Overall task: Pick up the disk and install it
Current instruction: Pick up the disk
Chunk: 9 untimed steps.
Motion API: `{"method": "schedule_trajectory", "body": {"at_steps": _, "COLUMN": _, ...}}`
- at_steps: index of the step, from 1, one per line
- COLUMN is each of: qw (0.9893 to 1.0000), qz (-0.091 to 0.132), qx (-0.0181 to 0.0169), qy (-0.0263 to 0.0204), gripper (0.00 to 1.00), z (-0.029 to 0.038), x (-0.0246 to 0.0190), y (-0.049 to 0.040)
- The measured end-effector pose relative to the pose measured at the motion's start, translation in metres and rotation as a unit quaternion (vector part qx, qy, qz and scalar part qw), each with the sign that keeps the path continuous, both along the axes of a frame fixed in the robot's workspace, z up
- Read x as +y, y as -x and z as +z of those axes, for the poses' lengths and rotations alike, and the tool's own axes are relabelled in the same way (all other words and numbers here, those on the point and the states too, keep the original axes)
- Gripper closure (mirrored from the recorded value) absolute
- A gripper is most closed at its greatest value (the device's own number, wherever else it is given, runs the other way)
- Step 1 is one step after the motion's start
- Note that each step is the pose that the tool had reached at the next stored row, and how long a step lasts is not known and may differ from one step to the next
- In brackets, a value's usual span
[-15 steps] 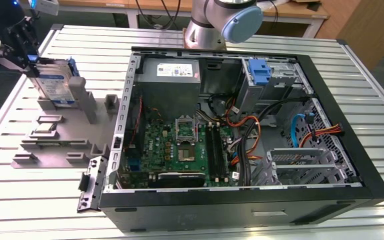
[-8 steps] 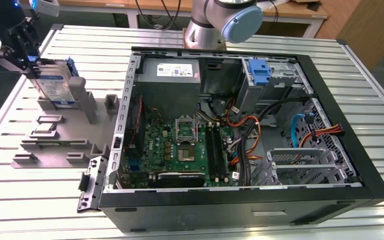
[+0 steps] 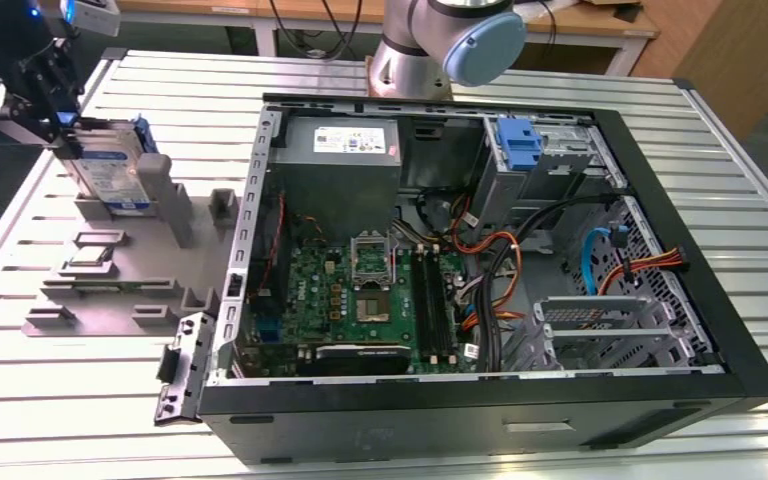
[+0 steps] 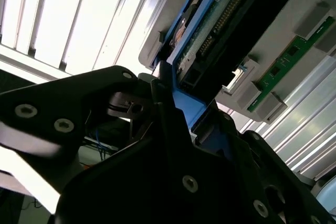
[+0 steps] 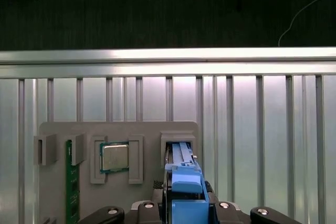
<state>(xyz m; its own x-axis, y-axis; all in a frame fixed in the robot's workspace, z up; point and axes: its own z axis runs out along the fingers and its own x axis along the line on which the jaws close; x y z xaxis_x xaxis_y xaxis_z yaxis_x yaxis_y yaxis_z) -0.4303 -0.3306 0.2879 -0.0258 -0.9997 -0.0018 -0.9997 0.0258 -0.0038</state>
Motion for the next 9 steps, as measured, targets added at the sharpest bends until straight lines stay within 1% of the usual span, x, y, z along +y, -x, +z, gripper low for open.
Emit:
{"method": "schedule_trajectory", "body": {"at_steps": 1, "qw": 1.0, "qz": 0.0, "qx": -0.0001, "qy": 0.0, "gripper": 0.57, "z": -0.0001, "x": 0.0, "y": 0.0}}
{"method": "schedule_trajectory", "body": {"at_steps": 2, "qw": 1.0, "qz": 0.0, "qx": -0.0001, "qy": 0.0, "gripper": 0.64, "z": -0.0001, "x": 0.0, "y": 0.0}}
{"method": "schedule_trajectory", "body": {"at_steps": 9, "qw": 1.0, "qz": 0.0, "qx": -0.0001, "qy": 0.0001, "gripper": 0.64, "z": -0.0002, "x": 0.0, "y": 0.0}}
